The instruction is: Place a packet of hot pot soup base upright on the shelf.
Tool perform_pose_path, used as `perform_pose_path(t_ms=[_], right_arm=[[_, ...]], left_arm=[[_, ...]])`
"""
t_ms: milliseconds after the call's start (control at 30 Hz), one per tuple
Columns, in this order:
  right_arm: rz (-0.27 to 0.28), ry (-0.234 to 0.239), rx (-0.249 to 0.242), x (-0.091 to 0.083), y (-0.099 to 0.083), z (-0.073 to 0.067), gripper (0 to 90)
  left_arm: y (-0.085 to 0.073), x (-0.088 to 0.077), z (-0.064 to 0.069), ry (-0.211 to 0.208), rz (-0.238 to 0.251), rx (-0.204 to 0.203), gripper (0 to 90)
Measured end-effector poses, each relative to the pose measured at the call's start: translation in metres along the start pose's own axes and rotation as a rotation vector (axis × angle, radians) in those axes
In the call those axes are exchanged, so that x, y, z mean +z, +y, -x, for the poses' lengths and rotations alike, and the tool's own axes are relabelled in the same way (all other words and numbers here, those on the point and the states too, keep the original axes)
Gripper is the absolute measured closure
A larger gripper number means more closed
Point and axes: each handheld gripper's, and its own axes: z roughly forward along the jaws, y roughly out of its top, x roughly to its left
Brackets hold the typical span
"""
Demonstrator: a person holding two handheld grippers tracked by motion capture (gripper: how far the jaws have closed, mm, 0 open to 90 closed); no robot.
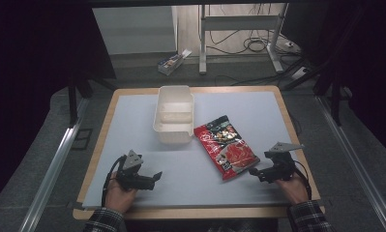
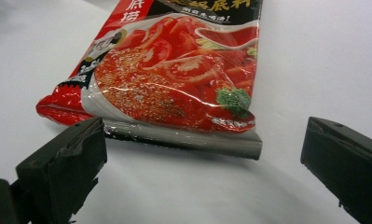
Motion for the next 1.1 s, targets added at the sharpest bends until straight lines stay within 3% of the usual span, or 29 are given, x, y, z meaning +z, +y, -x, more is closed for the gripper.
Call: perform_pose_path(t_ms=[200,400,600,1100], right_arm=[[-0.015,-0.004,-0.008,0.0032,0.0003,-0.0033,0.3],[-0.017,-0.011,0.013,0.0044,-0.0007,-0.0037,0.2],[-0.029,-0.024,-0.007,0.0069,-0.0004,-0.0066,0.2],[-0.030,-0.033,-0.002,0.0091,0.0005,-0.0042,0.2]], left_arm=[[0.0014,0.0016,0.0033,-0.008,-0.011,0.000,0.2],[0.0019,0.0046,0.0035,0.002,-0.019,0.024,0.4],[0.0019,0.0062,0.0053,0.007,-0.029,0.047,0.4],[0.0009,0.0087,0.0070,0.001,-0.039,0.072,0.4]])
